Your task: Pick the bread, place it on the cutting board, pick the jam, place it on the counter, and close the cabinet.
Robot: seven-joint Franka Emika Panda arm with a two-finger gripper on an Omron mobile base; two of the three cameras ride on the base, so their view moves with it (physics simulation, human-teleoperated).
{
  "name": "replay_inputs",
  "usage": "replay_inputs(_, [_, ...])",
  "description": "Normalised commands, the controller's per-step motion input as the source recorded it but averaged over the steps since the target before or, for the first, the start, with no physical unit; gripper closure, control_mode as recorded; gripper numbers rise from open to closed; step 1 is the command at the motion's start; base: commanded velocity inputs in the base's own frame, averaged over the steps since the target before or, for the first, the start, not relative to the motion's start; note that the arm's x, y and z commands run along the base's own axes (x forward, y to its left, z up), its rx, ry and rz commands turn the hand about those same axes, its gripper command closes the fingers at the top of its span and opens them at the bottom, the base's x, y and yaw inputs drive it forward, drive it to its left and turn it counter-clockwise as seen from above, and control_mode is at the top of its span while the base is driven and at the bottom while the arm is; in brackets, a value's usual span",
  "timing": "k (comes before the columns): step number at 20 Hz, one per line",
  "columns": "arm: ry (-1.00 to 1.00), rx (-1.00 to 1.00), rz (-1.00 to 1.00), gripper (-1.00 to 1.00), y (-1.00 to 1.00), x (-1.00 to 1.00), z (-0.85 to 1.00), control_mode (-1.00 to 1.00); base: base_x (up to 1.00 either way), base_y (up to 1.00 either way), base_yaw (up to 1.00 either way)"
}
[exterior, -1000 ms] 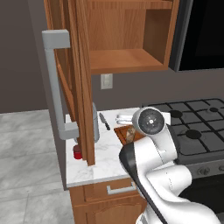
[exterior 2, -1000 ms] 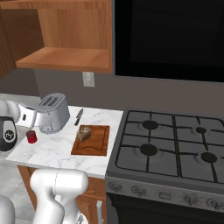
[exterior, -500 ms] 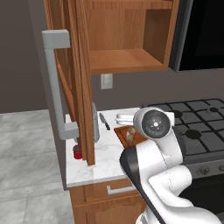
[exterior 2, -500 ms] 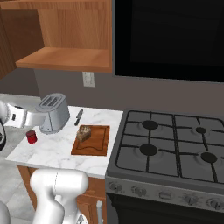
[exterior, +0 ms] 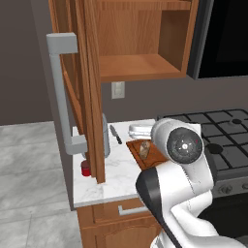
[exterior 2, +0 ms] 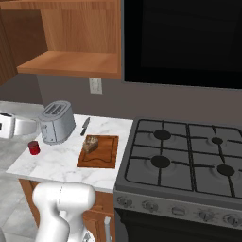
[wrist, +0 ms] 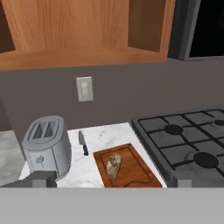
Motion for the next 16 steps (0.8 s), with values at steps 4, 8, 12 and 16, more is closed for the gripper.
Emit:
replay_inputs(4, [-0.14,0.0,0.07,-1.0,0.0,-0.37,0.04,-1.0,0.0,0.0,0.0])
replay_inputs(8, [-0.15,0.0,0.05,-1.0,0.0,-0.44,0.06,-1.0,0.0,0.0,0.0])
replay_inputs(12, [-0.13,0.0,0.02,-1.0,0.0,-0.44,0.01,-1.0,0.0,0.0,0.0])
replay_inputs(16, [-0.11,0.0,0.0,-1.0,0.0,-0.44,0.0,-1.0,0.0,0.0,0.0])
